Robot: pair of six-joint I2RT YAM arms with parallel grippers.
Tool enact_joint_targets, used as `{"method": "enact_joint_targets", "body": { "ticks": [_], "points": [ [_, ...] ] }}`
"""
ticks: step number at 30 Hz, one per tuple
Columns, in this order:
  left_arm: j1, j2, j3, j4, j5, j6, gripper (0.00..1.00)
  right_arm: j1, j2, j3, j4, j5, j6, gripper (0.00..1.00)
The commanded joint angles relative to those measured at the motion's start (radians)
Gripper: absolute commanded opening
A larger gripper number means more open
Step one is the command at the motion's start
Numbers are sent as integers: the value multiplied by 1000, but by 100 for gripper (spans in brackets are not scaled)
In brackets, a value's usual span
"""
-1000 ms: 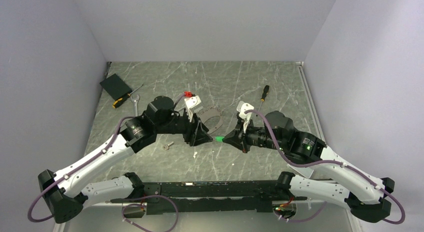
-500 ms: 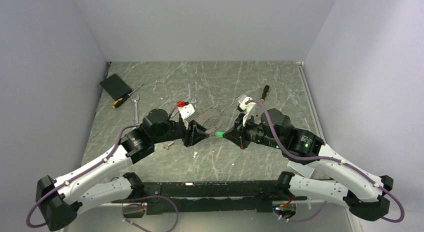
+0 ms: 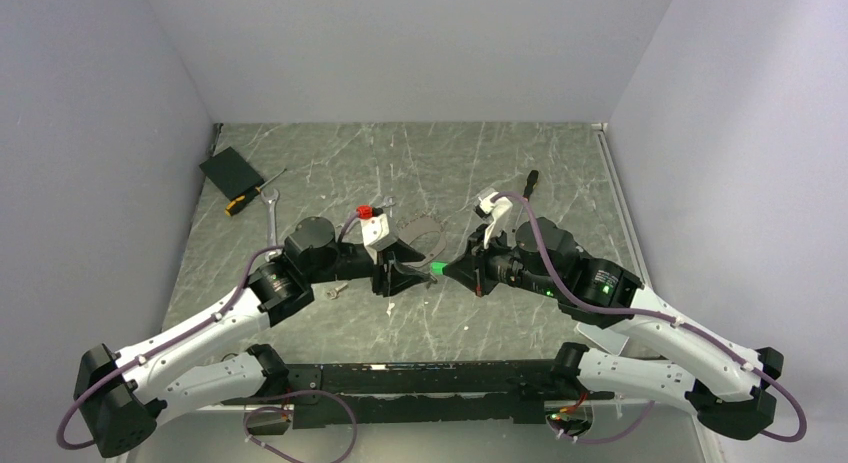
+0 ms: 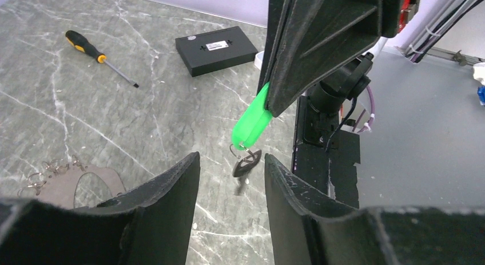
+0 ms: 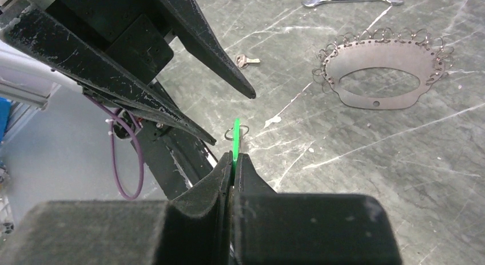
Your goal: Put the keys on the keyring
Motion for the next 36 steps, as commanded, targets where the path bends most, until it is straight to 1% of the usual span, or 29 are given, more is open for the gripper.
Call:
{"method": "enact_joint_targets", "body": {
  "ticks": [1, 3, 9, 15, 23, 28, 30, 32, 36],
  "points": [
    [-6, 3, 1, 71, 54, 24, 50, 2, -6, -1, 59, 31, 37, 0],
    [-6, 8, 3, 63, 45, 29, 48, 2, -8, -1, 60, 42, 37, 0],
    [-5, 32, 5, 101, 75, 23, 37, 2, -11, -2, 65, 40, 41, 0],
    [-7, 44, -3, 134, 81, 16, 36, 3, -3, -2, 64, 35, 43, 0],
    [-7, 50, 13, 96, 88, 31, 20, 3, -8, -11, 77, 36, 47, 0],
    [-9, 37, 12, 81, 68, 30, 18, 3, -20, -8, 68, 45, 45, 0],
    [-8, 34, 12, 72, 55, 28, 10, 2, -25, -9, 66, 47, 44, 0],
    [-8, 35, 16, 69, 55, 30, 0, 2, -28, -11, 66, 46, 44, 0],
    [-8, 45, 26, 69, 58, 21, 0, 2, -26, -17, 67, 41, 47, 0]
  ]
}}
